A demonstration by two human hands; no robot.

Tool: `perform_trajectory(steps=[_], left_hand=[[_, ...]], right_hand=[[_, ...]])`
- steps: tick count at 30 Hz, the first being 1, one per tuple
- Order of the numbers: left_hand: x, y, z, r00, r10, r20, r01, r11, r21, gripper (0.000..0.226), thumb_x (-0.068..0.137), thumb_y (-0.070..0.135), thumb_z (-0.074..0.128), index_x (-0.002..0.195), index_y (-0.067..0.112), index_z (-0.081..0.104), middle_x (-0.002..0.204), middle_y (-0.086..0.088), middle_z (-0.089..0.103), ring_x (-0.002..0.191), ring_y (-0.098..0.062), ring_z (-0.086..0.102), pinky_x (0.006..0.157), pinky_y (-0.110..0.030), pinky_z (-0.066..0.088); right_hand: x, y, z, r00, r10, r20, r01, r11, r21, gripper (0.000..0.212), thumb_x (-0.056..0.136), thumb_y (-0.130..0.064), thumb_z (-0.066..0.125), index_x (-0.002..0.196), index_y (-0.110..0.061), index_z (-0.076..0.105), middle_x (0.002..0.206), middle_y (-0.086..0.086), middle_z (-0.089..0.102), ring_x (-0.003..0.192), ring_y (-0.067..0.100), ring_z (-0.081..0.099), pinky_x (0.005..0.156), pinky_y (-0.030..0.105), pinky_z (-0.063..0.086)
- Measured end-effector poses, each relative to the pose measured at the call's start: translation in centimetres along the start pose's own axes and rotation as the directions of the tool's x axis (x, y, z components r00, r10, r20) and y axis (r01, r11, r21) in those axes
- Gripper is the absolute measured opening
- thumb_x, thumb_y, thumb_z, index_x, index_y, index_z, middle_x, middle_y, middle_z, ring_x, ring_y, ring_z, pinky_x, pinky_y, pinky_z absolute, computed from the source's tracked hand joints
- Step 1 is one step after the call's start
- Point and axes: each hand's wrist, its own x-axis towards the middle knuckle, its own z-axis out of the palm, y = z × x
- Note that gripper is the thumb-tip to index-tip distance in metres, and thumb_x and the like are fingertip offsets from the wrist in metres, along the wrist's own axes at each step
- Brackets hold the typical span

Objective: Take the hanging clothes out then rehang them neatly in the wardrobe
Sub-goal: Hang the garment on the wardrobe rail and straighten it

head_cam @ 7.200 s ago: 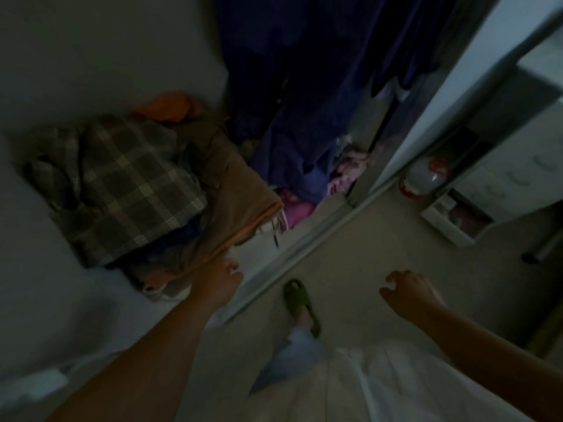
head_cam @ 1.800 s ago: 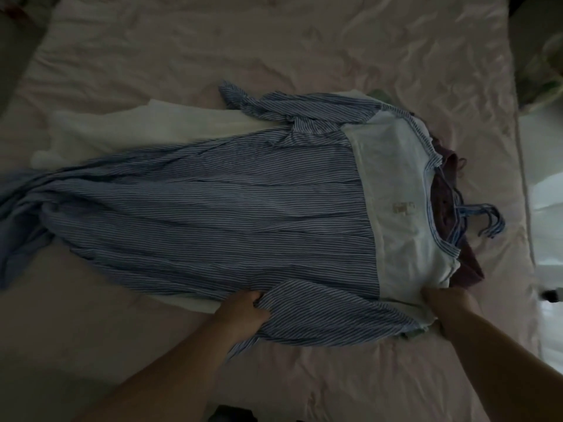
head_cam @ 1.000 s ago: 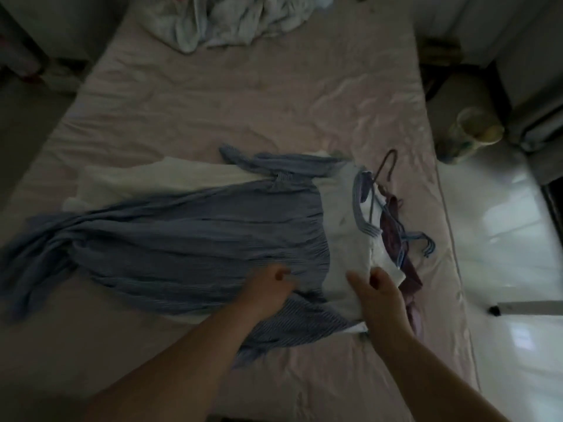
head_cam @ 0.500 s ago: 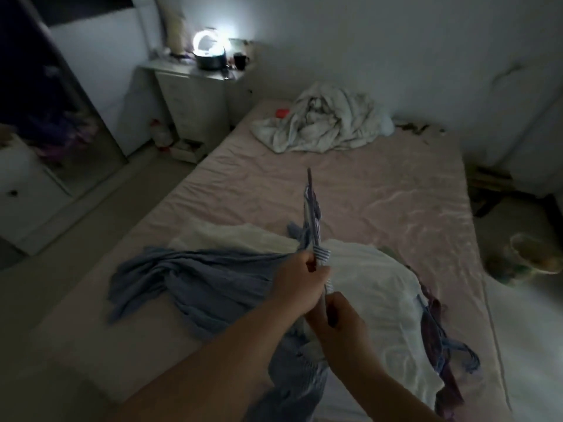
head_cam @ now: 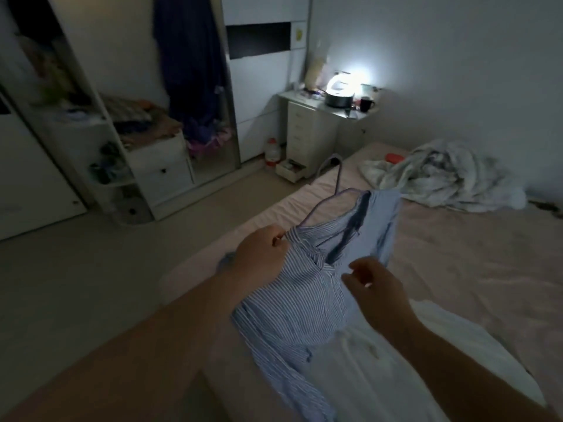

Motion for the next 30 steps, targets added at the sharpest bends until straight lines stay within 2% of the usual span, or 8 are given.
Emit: perform_trajectory(steps=[2, 5, 9, 15, 18, 21, 24, 30], left_hand=[[0.3, -2.9, -3.9, 0.998, 0.024, -0.057, -0.023, 0.999, 0.028, 0.030, 0.095, 0.020, 0.039, 0.065, 0.018, 0.040, 0.064, 0.000, 0.041, 0.058, -0.014, 0.037, 0.054, -0.029, 0.025], [1.1, -7.7, -10.3, 0.990, 0.049, -0.136, -0.043, 0.998, 0.051, 0.028, 0.095, 0.022, 0.040, 0.068, 0.016, 0.039, 0.064, -0.001, 0.039, 0.058, -0.016, 0.035, 0.055, -0.030, 0.023], [2.0, -13.2, -19.5, 0.977, 0.124, -0.175, -0.114, 0.991, 0.066, 0.033, 0.097, 0.022, 0.040, 0.064, 0.023, 0.035, 0.060, 0.001, 0.034, 0.054, -0.013, 0.033, 0.055, -0.030, 0.023], [2.4, -19.3, -31.8, 0.928, 0.218, -0.302, -0.188, 0.974, 0.127, 0.037, 0.097, 0.020, 0.043, 0.062, 0.027, 0.036, 0.060, 0.003, 0.037, 0.055, -0.012, 0.037, 0.054, -0.029, 0.027], [2.3, -21.5, -36.4, 0.913, 0.208, -0.350, -0.169, 0.976, 0.140, 0.026, 0.097, 0.021, 0.043, 0.083, 0.002, 0.055, 0.073, -0.009, 0.052, 0.067, -0.020, 0.049, 0.064, -0.033, 0.036], [2.4, -24.2, -40.5, 0.888, 0.208, -0.411, -0.149, 0.974, 0.171, 0.024, 0.097, 0.022, 0.042, 0.088, 0.004, 0.055, 0.071, 0.001, 0.048, 0.064, -0.010, 0.046, 0.064, -0.029, 0.035], [3.2, -26.5, -44.3, 0.849, 0.176, -0.499, -0.080, 0.975, 0.208, 0.019, 0.097, 0.026, 0.041, 0.091, 0.017, 0.057, 0.075, 0.010, 0.049, 0.067, -0.005, 0.045, 0.069, -0.025, 0.034], [7.3, -32.2, -50.3, 0.807, 0.038, -0.590, 0.077, 0.983, 0.169, 0.034, 0.091, 0.038, 0.053, 0.116, 0.016, 0.058, 0.113, -0.003, 0.059, 0.101, -0.017, 0.054, 0.083, -0.026, 0.039]], right_hand=[[2.5, -2.9, 1.3, 0.997, -0.041, -0.062, 0.036, 0.997, -0.070, 0.024, 0.085, -0.022, 0.063, 0.107, -0.015, 0.058, 0.089, -0.003, 0.059, 0.071, 0.005, 0.051, 0.061, 0.016, 0.037], [6.1, -7.9, 3.4, 0.982, -0.088, -0.168, 0.052, 0.977, -0.206, 0.043, 0.084, -0.022, 0.064, 0.124, -0.010, 0.052, 0.121, 0.012, 0.052, 0.104, 0.021, 0.052, 0.086, 0.028, 0.040], [10.2, -15.1, 6.4, 0.946, -0.230, -0.228, 0.121, 0.904, -0.410, 0.056, 0.085, -0.026, 0.061, 0.135, -0.008, 0.043, 0.140, 0.020, 0.038, 0.129, 0.035, 0.034, 0.106, 0.045, 0.030], [14.5, -25.6, 10.8, 0.866, -0.470, -0.171, 0.314, 0.777, -0.546, 0.064, 0.079, -0.048, 0.035, 0.126, -0.009, 0.053, 0.122, 0.021, 0.057, 0.114, 0.040, 0.051, 0.096, 0.051, 0.037], [16.0, -31.6, 12.6, 0.848, -0.528, -0.047, 0.435, 0.744, -0.506, 0.042, 0.089, -0.036, 0.043, 0.121, -0.012, 0.056, 0.110, 0.017, 0.065, 0.108, 0.035, 0.058, 0.093, 0.043, 0.038], [17.3, -37.2, 14.9, 0.821, -0.559, 0.117, 0.545, 0.706, -0.453, 0.024, 0.093, -0.032, 0.043, 0.082, -0.017, 0.058, 0.077, 0.010, 0.058, 0.084, 0.031, 0.059, 0.065, 0.029, 0.034], [18.9, -41.3, 17.4, 0.777, -0.622, 0.102, 0.598, 0.678, -0.427, 0.036, 0.094, -0.029, 0.046, 0.059, -0.031, 0.037, 0.059, -0.011, 0.039, 0.063, 0.020, 0.044, 0.052, 0.021, 0.024], [24.5, -48.4, 21.9, 0.724, -0.686, 0.077, 0.649, 0.638, -0.415, 0.020, 0.094, -0.029, 0.043, 0.076, -0.023, 0.050, 0.070, -0.003, 0.049, 0.072, 0.021, 0.048, 0.065, 0.030, 0.032]])
